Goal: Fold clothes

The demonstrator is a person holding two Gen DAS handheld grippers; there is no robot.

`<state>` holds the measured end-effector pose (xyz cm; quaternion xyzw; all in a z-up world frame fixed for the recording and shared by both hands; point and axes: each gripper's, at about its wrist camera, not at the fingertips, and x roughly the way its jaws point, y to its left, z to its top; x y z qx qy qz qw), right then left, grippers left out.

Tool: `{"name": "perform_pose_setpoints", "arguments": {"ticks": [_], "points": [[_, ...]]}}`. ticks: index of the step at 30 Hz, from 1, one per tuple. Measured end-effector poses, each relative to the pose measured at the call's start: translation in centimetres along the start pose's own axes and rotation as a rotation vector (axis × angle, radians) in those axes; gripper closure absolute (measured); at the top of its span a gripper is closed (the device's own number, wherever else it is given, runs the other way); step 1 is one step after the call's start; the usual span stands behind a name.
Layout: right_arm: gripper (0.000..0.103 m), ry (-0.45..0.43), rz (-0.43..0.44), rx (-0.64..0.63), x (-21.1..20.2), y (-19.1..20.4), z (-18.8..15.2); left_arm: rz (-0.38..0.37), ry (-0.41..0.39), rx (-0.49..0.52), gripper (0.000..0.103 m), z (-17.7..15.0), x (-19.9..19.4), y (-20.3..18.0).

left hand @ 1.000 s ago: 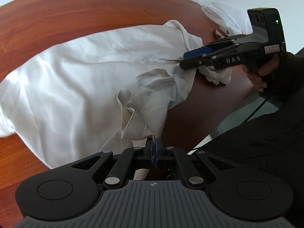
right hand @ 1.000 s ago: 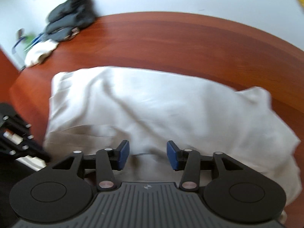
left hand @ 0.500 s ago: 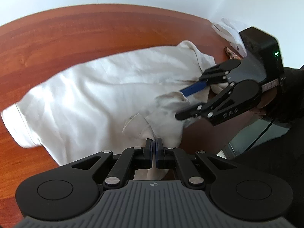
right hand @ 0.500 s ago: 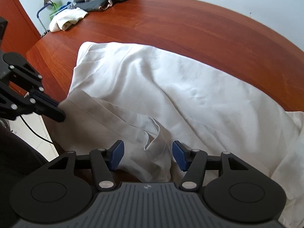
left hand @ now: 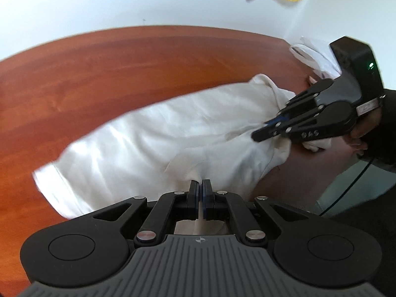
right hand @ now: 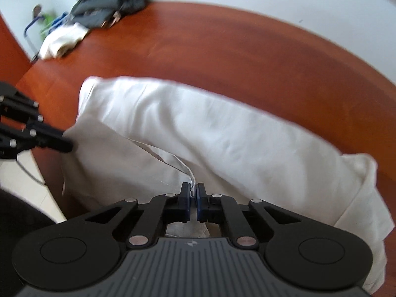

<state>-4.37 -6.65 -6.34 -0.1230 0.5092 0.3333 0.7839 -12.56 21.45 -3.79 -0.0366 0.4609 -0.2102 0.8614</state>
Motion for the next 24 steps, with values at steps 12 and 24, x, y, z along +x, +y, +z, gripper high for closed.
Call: {"name": "perform_pose_setpoints", "arguments": {"ticks": [12, 24], "points": [[0.098, -0.144, -0.141, 0.015, -0.7, -1.2, 7.9, 0.101, -0.108, -0.007, 0.100, 7.7, -0.1, 4.3], [0.098, -0.186, -0.231, 0.062, 2.4, -5.2, 15.8, 0.138, -0.124, 0.005, 0.100, 14.0, 1.8, 9.4]]}}
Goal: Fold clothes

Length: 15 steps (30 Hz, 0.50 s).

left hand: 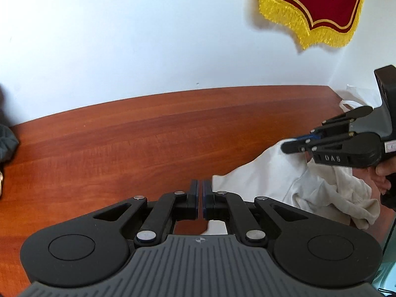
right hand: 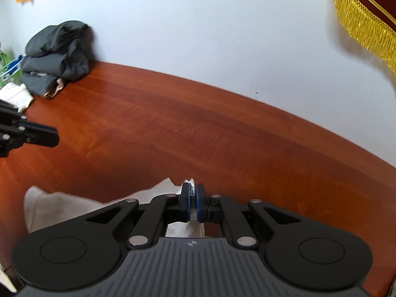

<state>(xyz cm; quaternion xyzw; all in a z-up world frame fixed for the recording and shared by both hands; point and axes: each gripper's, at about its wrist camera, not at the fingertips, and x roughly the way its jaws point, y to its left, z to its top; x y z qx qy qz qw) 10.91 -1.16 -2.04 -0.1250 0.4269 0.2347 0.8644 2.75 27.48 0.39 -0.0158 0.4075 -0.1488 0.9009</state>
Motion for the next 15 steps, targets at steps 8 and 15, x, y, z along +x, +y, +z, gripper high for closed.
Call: {"name": "perform_pose_setpoints", "arguments": {"ticks": [8, 15], "points": [[0.098, -0.003, -0.118, 0.043, 3.9, -2.8, 2.4, -0.018, 0.096, -0.010, 0.093, -2.2, 1.1, 1.6], [0.098, -0.010, -0.201, 0.084, 5.8, -6.3, 3.3, -0.034, 0.177, -0.021, 0.079, -6.5, 0.7, 1.8]]}}
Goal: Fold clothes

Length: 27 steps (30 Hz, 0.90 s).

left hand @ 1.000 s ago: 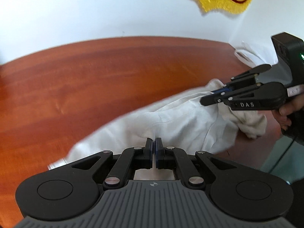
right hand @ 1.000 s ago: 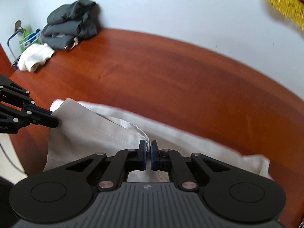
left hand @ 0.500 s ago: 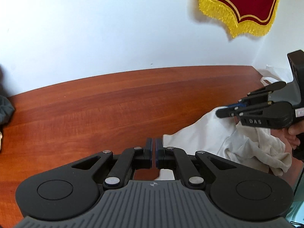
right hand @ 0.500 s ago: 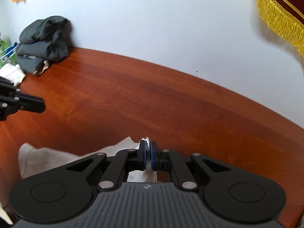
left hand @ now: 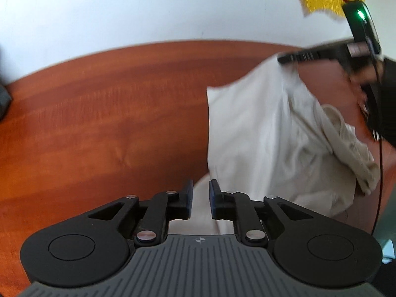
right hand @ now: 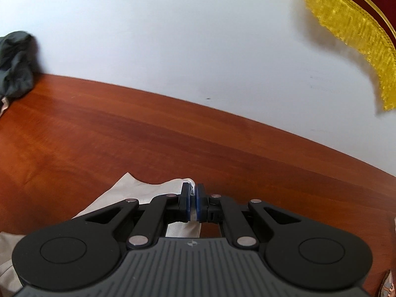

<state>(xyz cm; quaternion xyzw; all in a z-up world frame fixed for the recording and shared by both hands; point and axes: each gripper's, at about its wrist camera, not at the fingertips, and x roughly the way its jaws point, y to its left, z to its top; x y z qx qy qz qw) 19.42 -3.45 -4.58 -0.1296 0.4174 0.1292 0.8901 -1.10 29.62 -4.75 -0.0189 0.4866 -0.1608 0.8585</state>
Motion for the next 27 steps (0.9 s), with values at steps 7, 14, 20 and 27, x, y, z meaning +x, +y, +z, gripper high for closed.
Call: {"name": "perform_pose_setpoints", "arguments": {"ticks": [7, 14, 20, 27], "points": [[0.098, 0.023, -0.083, 0.033, 3.0, -2.7, 0.5, -0.021, 0.024, 0.011, 0.064, -2.1, -0.3, -1.0], [0.098, 0.074, -0.033, 0.096, 6.0, -4.0, 0.2, 0.013, 0.030, 0.036, 0.062, -2.0, -0.1, -1.6], [0.070, 0.043, 0.056, 0.114, 4.3, -4.1, -0.4, 0.039, 0.040, 0.053, 0.061, -1.3, 0.6, -1.0], [0.063, 0.024, 0.099, 0.111, 0.9, -4.2, -2.3, 0.053, 0.061, 0.083, 0.061, -0.7, 2.1, -0.6]]}}
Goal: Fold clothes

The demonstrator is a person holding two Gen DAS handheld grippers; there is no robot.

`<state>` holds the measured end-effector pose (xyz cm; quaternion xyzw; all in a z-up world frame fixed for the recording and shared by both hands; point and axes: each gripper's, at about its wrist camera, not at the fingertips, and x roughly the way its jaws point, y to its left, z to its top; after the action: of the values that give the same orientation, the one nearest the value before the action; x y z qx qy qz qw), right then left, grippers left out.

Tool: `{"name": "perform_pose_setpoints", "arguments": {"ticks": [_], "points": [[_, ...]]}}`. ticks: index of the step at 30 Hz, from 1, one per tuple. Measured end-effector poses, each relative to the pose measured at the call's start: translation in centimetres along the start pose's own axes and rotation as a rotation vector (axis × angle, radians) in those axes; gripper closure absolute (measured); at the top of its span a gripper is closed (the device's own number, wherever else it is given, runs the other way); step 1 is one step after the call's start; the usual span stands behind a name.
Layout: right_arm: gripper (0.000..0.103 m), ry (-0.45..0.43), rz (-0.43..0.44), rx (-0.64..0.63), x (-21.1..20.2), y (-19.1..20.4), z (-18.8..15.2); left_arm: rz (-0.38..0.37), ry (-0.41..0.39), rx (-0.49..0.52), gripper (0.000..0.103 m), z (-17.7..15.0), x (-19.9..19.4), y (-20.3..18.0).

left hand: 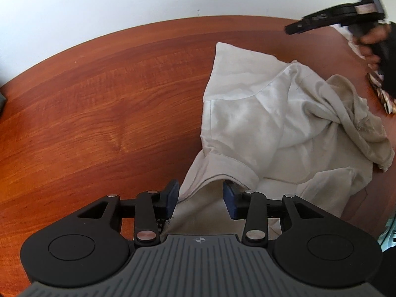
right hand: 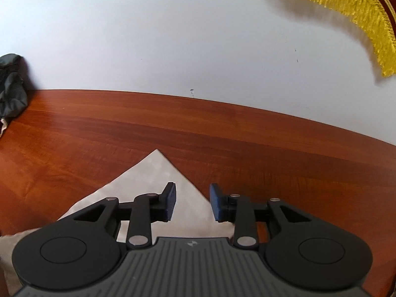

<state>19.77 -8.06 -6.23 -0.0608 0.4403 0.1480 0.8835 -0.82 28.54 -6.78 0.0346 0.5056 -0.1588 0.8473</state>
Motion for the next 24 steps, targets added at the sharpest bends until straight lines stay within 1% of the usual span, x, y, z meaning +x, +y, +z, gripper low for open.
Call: {"name": "perform_pose_setpoints", "arguments": {"ticks": [2, 3, 4, 6, 9, 13, 16, 19, 21, 24], "points": [[0.062, 0.001, -0.002, 0.003, -1.1, -0.1, -1.0, 0.005, -0.006, 0.011, 0.072, 0.1, 0.4, 0.1], [0.062, 0.005, -0.006, 0.006, -1.7, -0.2, -1.6, 0.012, -0.010, 0.017, 0.087, 0.2, 0.6, 0.1], [0.062, 0.010, -0.010, 0.008, -2.2, -0.3, -2.2, 0.016, -0.013, 0.017, 0.094, 0.2, 0.7, 0.1], [0.062, 0.018, -0.021, 0.017, -3.0, -0.6, -3.3, 0.021, -0.031, 0.004, 0.098, 0.3, 0.8, 0.4], [0.062, 0.030, -0.042, 0.043, -4.4, -1.2, -5.2, 0.041, -0.054, -0.015, 0.100, 0.6, 0.8, 0.8], [0.061, 0.054, -0.068, 0.084, -6.3, -2.0, -7.9, 0.090, -0.084, -0.072, 0.100, 0.9, 0.5, 1.9], [0.061, 0.067, -0.086, 0.109, -7.2, -2.4, -9.7, 0.144, -0.100, -0.159, 0.100, 1.3, 0.6, 3.6], [0.061, 0.073, -0.101, 0.136, -8.1, -2.8, -11.3, 0.195, -0.097, -0.228, 0.100, 1.7, 0.8, 5.4], [0.061, 0.079, -0.112, 0.155, -9.0, -3.0, -12.5, 0.229, -0.079, -0.282, 0.100, 1.8, 1.1, 7.0], [0.061, 0.086, -0.121, 0.170, -9.7, -3.2, -13.6, 0.257, -0.059, -0.327, 0.100, 1.8, 1.2, 8.8]]}}
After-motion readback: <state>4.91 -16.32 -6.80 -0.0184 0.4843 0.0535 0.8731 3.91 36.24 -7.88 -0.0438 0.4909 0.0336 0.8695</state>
